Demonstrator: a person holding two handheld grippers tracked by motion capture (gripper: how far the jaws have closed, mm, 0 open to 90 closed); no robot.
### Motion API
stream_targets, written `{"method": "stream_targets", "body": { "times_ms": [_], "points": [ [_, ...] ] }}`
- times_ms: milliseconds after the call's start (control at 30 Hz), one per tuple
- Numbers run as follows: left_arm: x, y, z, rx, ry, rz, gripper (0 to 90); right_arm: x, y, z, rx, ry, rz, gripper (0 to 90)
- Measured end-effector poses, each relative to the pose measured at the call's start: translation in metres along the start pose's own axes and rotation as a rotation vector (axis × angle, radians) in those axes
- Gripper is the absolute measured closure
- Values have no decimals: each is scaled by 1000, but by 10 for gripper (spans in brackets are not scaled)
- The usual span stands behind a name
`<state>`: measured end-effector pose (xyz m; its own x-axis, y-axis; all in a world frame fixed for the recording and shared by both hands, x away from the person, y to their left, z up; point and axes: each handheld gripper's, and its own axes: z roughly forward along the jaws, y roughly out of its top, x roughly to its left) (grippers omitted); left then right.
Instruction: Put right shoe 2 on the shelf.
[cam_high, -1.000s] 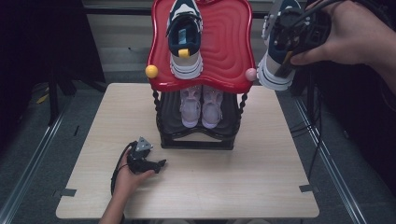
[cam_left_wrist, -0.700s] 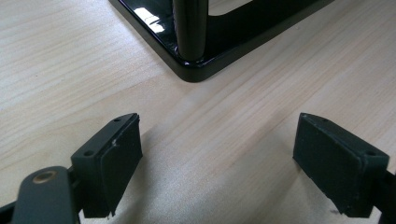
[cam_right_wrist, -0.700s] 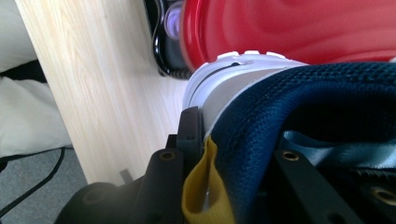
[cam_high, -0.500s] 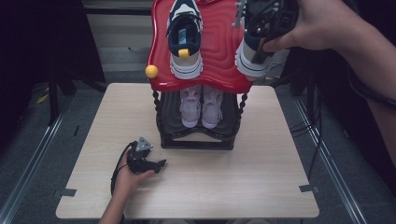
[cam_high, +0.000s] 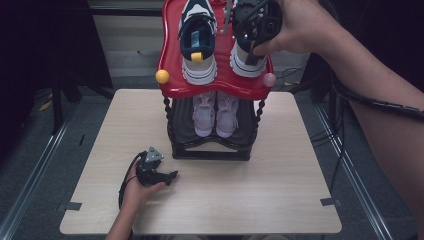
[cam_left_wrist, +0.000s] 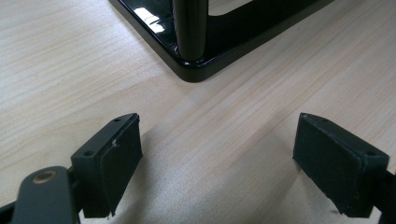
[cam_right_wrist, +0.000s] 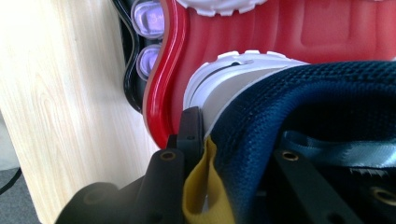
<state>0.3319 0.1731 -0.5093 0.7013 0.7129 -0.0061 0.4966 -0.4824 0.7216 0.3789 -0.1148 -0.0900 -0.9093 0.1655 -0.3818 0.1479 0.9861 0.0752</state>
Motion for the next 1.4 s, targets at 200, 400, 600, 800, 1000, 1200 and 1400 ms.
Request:
{"method": "stream_targets", "body": {
  "times_ms": [200,400,600,800,1000,1200,1400],
  "points": [
    [0,0,0,0,0,0,149,-2,11,11,8,3,-30,738],
    [0,0,0,0,-1,1,148,-6,18,17,3,6,-42,737],
    [0,0,0,1,-5,-1,148,-9,17,26,0,25,-52,733],
    [0,0,0,2,-5,0,147,-11,17,30,-2,40,-57,727],
    [0,0,0,3,-7,0,147,-12,18,31,-5,40,-61,725],
    [0,0,0,3,-7,0,147,-11,19,31,-6,42,-75,724],
    [0,0,0,3,-5,3,147,-11,22,30,-3,52,-82,719]
  ]
}}
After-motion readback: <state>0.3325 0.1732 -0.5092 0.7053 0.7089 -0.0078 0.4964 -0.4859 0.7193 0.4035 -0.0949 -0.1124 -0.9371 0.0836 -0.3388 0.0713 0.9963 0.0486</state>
